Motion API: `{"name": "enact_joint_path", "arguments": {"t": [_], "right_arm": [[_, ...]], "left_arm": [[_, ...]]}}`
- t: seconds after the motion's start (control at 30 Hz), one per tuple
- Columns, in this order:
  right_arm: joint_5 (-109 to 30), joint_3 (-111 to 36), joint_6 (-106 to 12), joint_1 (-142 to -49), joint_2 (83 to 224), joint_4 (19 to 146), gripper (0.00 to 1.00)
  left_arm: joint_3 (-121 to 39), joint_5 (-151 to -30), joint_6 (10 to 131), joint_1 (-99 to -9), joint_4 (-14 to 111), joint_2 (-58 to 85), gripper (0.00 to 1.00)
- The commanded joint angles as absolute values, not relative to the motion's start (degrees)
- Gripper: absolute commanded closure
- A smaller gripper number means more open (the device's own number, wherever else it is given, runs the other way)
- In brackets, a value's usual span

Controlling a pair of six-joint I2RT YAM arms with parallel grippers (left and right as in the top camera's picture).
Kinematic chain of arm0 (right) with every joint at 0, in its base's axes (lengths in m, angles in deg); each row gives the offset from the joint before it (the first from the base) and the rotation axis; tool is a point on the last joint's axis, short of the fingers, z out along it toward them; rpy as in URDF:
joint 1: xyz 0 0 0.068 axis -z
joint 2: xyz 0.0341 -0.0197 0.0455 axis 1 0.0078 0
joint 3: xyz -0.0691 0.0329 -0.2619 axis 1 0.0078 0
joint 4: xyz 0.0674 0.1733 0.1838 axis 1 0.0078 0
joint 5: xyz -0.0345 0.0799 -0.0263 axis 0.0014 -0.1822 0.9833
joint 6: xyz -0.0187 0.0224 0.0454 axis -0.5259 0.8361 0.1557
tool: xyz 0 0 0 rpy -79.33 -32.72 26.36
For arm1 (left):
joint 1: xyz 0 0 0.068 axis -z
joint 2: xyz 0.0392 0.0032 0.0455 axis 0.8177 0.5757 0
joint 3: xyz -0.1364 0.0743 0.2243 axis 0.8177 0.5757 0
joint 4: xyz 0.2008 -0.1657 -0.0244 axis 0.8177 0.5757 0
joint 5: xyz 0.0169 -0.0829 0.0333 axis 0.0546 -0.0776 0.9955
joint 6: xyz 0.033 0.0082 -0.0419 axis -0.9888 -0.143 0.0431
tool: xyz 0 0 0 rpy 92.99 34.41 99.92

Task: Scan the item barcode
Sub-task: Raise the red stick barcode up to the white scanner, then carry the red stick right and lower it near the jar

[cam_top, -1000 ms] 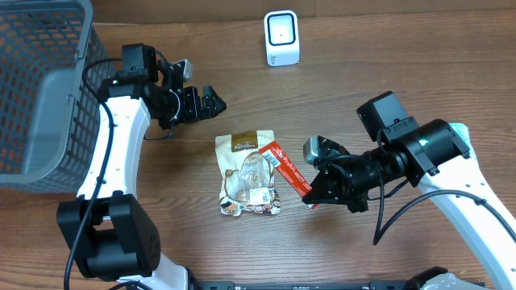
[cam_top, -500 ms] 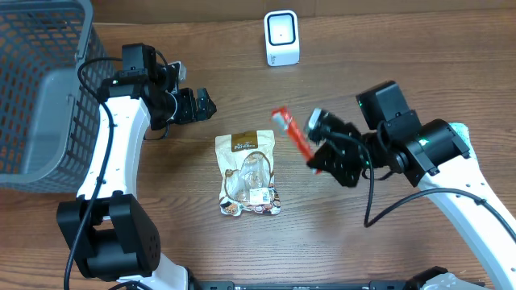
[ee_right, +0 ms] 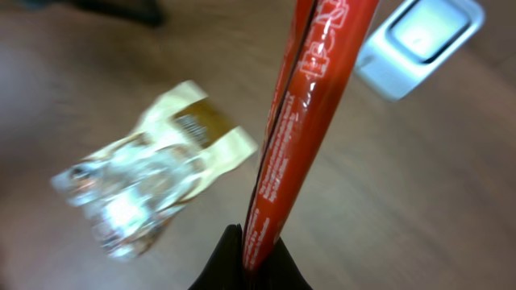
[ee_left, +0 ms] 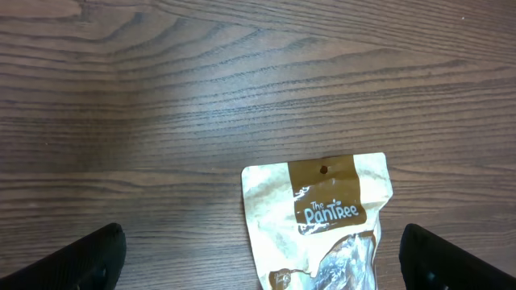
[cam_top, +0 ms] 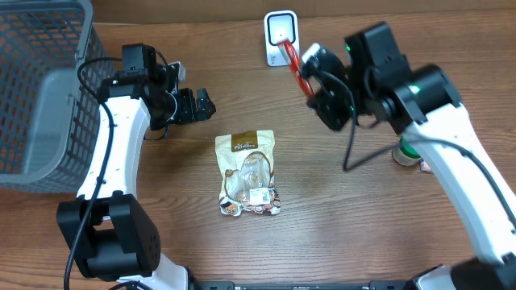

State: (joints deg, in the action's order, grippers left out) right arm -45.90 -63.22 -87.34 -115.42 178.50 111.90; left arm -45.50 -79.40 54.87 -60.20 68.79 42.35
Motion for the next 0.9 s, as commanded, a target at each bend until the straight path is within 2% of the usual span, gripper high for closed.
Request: {"name": "enact_joint_path", "arguments": {"t": [0.0,0.27,0.5,0.87], "right_arm": [[-36.5,-64.25,-90.95,-115.2,183.29,109.01,0.97],[-22.69,-64.19,-101.26,-115.22,193.8,93.89,0.96],[-8.77,-64.16,-103.4,-115.22,202.56,77.76,0.96],[2.34,-64.14,-118.62,-115.53,213.36,57.17,0.96]], "left_arm": [[-46.44,-79.08,55.22,-60.09,68.9,41.06,0.0],[-46.44,-79.05,55.22,-60.09,68.92,41.06,0.0],[-46.44,-79.05,55.22,-60.09,68.92,41.06,0.0],[-46.44,-79.08,55.22,-60.09,68.92,41.06,0.0]]}}
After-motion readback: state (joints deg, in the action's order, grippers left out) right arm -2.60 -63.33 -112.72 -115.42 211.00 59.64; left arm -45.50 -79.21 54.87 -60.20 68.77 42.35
